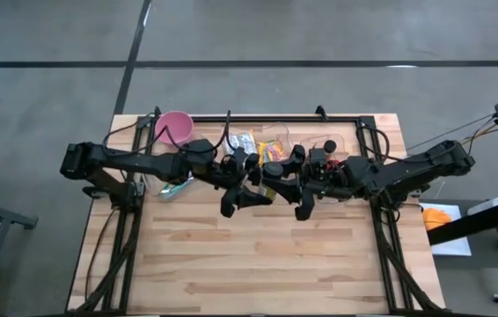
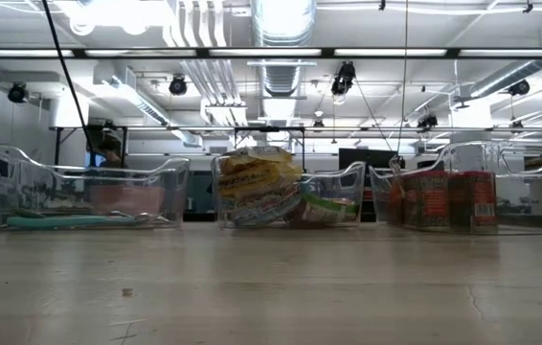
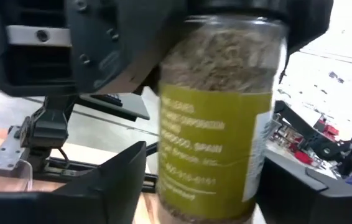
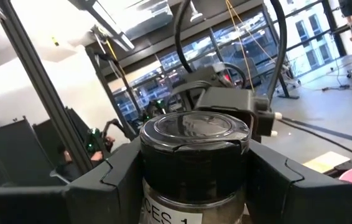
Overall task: Pick & Place Food Item
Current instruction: Put the black seasoning bottle into the right transparent bin
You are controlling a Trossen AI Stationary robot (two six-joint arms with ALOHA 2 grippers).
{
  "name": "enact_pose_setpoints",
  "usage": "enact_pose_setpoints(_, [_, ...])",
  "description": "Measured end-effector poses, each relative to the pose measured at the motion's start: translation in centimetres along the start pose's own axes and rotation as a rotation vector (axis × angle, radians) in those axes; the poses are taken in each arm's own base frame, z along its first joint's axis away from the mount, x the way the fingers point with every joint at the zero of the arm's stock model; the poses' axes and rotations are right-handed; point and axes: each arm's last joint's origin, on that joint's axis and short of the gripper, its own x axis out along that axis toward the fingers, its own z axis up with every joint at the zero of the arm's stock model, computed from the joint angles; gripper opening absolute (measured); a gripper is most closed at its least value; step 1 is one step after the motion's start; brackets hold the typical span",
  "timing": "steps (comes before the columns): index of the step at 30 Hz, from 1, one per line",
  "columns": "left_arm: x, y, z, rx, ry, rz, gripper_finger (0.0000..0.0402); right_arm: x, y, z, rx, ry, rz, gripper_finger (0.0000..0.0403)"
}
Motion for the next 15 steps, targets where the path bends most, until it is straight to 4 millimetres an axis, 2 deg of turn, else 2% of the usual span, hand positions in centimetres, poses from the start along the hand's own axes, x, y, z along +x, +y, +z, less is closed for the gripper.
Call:
enact_pose_setpoints(10, [-0.04,-0.09,0.01,0.006,0.008,-0.019,0.0154,-0.06,0.05,0.10,0.010,-0.001,0.010,0.0198])
enact_pose_setpoints(15, [-0.06,-0.08,0.01,0.000,0.010,-0.018,0.0151,-0.05,0.05,0.06,0.010,0.000,0.009,0.0207])
